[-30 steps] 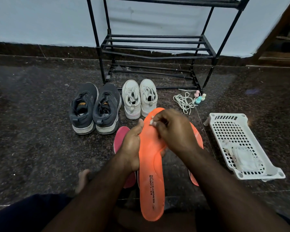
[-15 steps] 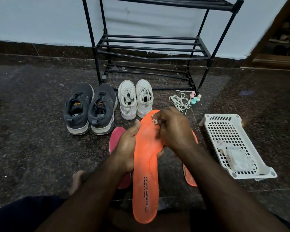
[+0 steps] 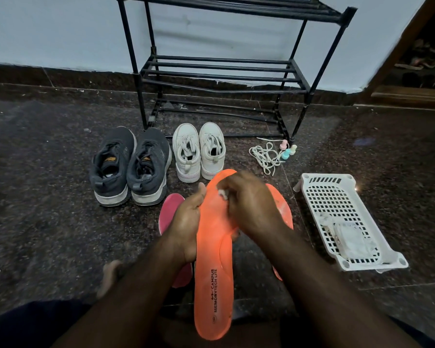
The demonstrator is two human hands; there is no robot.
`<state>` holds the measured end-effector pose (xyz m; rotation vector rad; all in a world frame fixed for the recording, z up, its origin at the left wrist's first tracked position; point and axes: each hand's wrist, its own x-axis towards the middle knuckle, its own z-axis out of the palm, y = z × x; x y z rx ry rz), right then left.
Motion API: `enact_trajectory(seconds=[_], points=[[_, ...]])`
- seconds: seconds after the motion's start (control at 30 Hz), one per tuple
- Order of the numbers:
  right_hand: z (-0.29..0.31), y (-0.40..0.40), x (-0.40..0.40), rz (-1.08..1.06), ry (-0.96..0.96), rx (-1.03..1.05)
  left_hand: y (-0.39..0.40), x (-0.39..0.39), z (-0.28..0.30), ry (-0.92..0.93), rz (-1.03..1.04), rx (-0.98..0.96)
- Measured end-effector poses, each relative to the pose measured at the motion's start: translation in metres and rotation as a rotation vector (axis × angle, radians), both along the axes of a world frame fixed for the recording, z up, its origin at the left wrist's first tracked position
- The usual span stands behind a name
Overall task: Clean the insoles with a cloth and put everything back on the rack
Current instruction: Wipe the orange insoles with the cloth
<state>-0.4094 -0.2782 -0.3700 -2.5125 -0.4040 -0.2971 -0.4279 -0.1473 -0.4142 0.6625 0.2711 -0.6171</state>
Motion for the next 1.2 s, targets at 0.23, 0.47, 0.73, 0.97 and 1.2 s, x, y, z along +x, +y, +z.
enact_trajectory(seconds=[0.23, 0.47, 0.73, 0.97, 1.2], points=[[0.008, -0.003, -0.002, 0.085, 0.008, 0.039, 0.005, 0.002, 0.0, 0.008, 0.024, -0.021], [0.0, -0.004, -0.002, 0.0, 0.025, 0.064, 0.003, 0.0, 0.002, 0.007, -0.021, -0.001], [0.006, -0.016, 0.006, -0.082, -0.024, 0.06, 0.004, 0.001, 0.001, 0.002, -0.042, -0.02], [-0.005, 0.018, -0.012, 0.191, 0.054, -0.059, 0.004, 0.003, -0.005, 0.036, 0.002, -0.068], [0.003, -0.01, 0.004, -0.095, 0.017, 0.011, 0.004, 0.002, -0.003, 0.02, -0.019, -0.026]])
